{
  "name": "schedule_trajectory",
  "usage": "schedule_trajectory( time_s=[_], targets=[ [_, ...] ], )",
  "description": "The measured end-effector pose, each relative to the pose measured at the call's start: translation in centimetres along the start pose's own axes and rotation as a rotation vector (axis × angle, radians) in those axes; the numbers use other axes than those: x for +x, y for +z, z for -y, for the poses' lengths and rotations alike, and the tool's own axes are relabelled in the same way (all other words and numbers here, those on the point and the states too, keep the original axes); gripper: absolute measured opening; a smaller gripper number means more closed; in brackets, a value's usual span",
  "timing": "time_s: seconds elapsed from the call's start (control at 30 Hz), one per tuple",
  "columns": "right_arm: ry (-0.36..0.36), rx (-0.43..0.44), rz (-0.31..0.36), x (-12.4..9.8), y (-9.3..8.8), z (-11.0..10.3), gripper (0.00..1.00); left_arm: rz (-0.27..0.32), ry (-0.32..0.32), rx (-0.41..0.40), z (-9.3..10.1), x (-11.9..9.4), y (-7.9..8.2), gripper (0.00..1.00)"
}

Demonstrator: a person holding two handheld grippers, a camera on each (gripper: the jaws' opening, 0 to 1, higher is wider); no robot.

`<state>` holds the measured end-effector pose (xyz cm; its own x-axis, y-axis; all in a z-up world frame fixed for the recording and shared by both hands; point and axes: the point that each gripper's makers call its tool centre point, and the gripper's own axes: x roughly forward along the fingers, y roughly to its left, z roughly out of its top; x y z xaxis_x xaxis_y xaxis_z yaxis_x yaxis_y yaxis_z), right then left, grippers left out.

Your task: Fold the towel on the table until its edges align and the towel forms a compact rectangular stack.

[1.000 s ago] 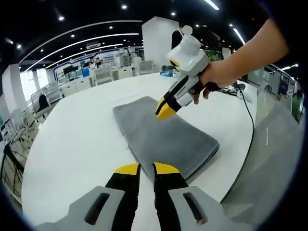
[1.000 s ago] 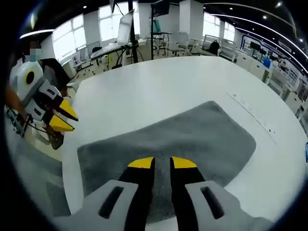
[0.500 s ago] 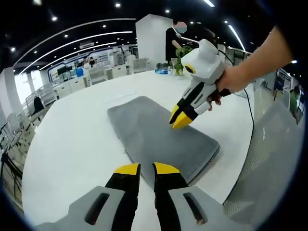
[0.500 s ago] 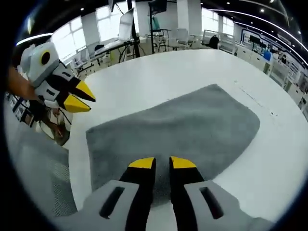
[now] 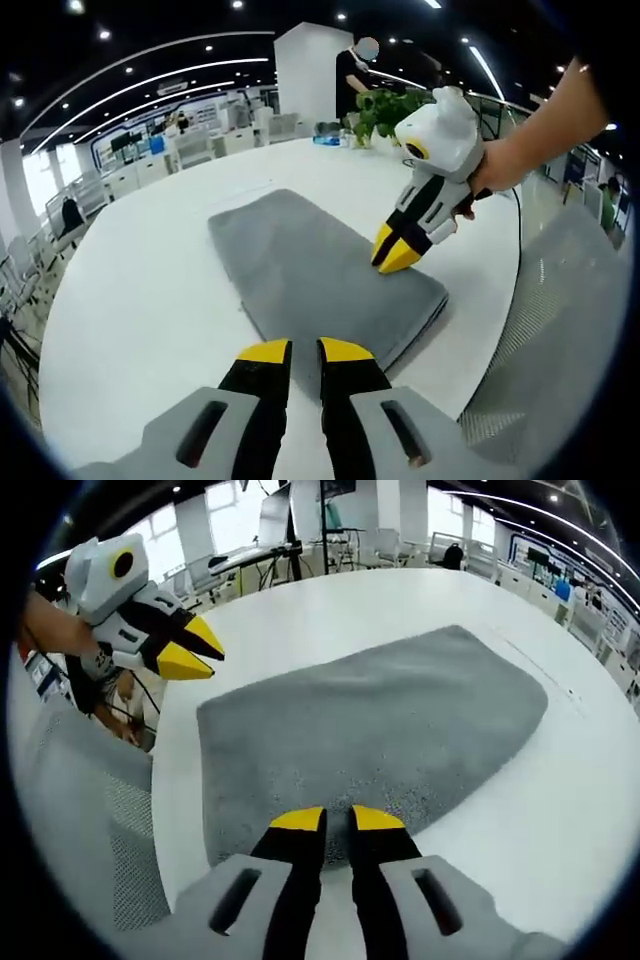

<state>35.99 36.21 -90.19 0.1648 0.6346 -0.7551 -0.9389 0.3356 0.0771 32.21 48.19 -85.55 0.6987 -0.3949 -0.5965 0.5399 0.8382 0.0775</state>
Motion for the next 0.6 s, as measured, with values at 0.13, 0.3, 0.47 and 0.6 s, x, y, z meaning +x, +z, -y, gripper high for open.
schedule_trajectory(
  time_s=[0.13,0.3,0.47,0.6],
  targets=[
    [-0.002,-0.023,-0.005,-0.4,0.2,-0.4,0.08,-0.025,-0.039,0.06,0.3,0.5,-0.3,0.11],
    [0.011,-0.018,0.006,-0.8,0.0,-1.0,0.08,-0.023,-0.071,0.049,0.4,0.9,-0.1,0.12],
    [0.043,-0.023,0.021,-0.9,0.1,-2.6,0.09,-0.034,-0.124,0.091,1.5,1.4,-0.6,0.14],
    [0.062,-0.048,0.032,-1.0,0.2,-3.6,0.12,-0.027,-0.195,0.161,2.6,1.4,-1.0,0.16]
  ],
)
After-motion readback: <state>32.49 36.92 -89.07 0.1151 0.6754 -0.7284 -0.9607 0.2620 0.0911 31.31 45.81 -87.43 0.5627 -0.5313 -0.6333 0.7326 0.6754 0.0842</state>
